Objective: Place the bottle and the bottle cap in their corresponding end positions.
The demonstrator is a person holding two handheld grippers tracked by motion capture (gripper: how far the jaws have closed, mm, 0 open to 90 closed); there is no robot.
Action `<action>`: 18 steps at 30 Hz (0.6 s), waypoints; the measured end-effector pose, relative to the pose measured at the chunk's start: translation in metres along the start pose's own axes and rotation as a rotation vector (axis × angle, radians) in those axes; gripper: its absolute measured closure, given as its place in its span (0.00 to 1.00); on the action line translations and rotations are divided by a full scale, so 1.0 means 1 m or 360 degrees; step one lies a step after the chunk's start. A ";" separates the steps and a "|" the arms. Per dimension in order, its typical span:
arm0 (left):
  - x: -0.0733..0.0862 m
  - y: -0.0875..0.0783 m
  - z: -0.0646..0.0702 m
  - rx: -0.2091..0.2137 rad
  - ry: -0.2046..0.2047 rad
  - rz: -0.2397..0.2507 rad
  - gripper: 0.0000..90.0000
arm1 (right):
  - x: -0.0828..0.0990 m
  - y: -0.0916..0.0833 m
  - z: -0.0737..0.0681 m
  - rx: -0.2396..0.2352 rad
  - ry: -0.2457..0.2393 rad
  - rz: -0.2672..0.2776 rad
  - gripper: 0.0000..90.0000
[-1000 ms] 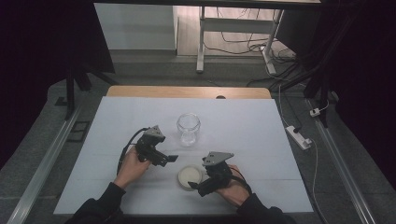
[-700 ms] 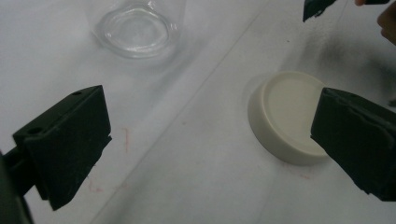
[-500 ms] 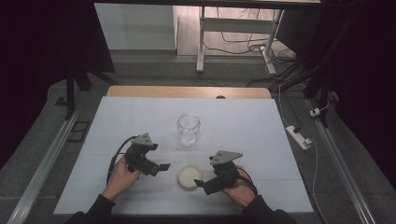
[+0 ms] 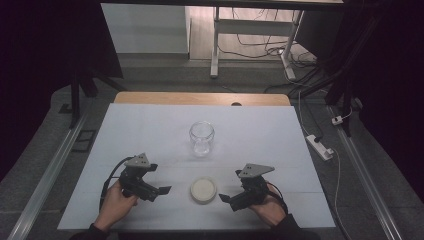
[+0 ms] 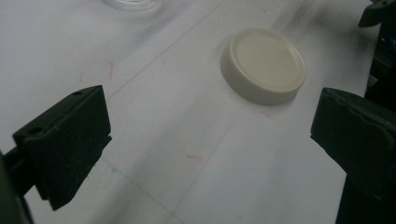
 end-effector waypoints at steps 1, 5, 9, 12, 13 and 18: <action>0.002 -0.002 0.001 -0.0003 -0.0006 0.0001 0.00 | 0.001 -0.002 0.001 0.0009 0.0008 0.0004 0.00; 0.013 -0.011 0.006 -0.0027 -0.0036 0.0011 0.00 | 0.007 -0.013 0.005 0.0059 0.0029 0.0009 0.00; 0.022 -0.019 0.010 -0.0061 -0.0050 0.0011 0.00 | 0.013 -0.023 0.010 0.0098 0.0056 0.0023 0.00; 0.029 -0.025 0.012 -0.0089 -0.0068 0.0016 0.00 | 0.017 -0.029 0.012 0.0130 0.0069 0.0026 0.00; 0.033 -0.028 0.013 -0.0100 -0.0077 0.0015 0.00 | 0.019 -0.031 0.014 0.0144 0.0074 0.0028 0.00; 0.046 -0.036 0.016 -0.0142 -0.0107 0.0005 0.00 | 0.026 -0.041 0.019 0.0187 0.0117 0.0037 0.00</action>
Point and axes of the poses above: each handheld gripper's, and its own axes: y roughly forward along the jaws, x roughly out of its underside, z roughly to its right, the point moved 3 cm from there along y, roughly forward along the jaws, and after that the axes turned 10 degrees about y, right-handed, at the moved point
